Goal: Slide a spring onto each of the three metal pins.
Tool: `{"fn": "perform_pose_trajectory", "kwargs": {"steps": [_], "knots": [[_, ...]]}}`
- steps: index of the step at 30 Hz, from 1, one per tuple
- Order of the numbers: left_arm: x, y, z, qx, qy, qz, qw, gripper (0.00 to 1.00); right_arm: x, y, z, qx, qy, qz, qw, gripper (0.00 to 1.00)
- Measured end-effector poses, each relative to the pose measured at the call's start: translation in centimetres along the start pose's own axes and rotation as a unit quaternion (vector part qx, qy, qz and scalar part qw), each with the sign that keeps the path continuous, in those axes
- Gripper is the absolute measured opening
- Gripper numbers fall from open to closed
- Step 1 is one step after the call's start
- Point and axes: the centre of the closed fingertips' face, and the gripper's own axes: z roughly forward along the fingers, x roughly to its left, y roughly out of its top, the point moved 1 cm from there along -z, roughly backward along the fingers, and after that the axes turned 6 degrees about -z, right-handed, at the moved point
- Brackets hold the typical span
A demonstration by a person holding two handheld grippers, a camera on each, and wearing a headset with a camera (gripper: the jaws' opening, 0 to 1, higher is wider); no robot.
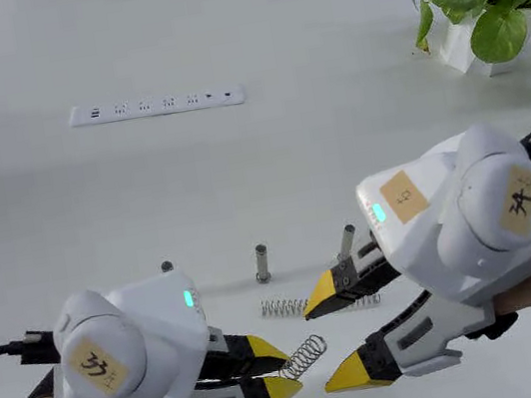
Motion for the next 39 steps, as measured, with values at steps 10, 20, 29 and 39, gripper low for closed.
{"fn": "perform_pose_trajectory", "kwargs": {"steps": [10,20,29,39], "knots": [[0.1,1.0,0.4,-0.014,0.005,0.000,0.9999,0.06,-0.5,-0.2,0.9,0.022,0.018,-0.011,0.9995,0.18],[0.0,1.4,0.6,-0.019,0.004,0.001,0.9998,0.06,-0.4,-0.7,1.4,0.033,0.030,-0.010,0.9989,0.12],[-0.1,1.4,0.6,-0.022,0.000,0.004,0.9997,0.06,-0.3,-0.6,1.4,0.034,0.033,-0.014,0.9988,0.08],[-0.4,1.5,0.7,-0.029,-0.003,0.003,0.9996,0.07,-0.2,-0.7,1.1,0.033,0.043,0.000,0.9985,0.07]]}}
